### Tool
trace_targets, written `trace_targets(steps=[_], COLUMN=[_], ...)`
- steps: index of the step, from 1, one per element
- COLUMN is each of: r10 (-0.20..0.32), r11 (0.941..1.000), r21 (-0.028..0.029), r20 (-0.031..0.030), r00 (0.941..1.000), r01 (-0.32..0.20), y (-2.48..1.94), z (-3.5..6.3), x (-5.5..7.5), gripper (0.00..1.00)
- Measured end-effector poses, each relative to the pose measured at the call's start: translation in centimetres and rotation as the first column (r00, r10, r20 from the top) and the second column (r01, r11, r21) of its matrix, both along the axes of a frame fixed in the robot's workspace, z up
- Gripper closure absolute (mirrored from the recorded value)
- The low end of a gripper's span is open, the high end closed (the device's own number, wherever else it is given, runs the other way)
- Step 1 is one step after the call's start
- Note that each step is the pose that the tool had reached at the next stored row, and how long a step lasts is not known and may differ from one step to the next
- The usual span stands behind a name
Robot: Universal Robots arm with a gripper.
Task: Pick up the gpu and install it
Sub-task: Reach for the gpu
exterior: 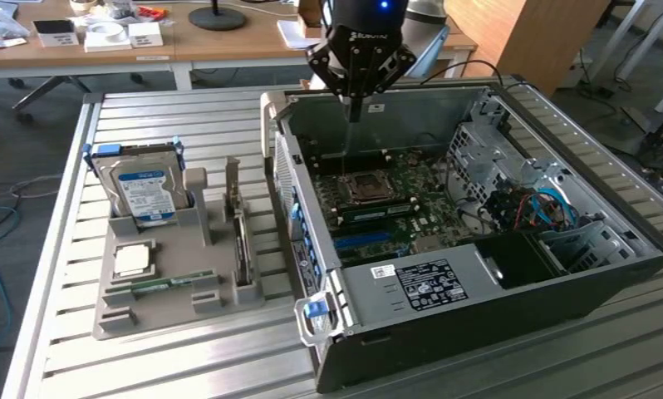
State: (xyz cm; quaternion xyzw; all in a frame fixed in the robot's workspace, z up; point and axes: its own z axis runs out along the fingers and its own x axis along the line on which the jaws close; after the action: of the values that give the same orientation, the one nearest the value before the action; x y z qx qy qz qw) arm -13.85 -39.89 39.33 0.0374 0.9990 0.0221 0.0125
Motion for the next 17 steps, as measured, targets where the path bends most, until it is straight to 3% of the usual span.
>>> trace_targets(steps=[17], r10=[0.000], r11=[1.0000], r21=[0.0000], r20=[0.0000], r00=[1.0000], r01=[0.000], y=[0.00], z=[0.00], x=[-1.01], gripper=[0.89])
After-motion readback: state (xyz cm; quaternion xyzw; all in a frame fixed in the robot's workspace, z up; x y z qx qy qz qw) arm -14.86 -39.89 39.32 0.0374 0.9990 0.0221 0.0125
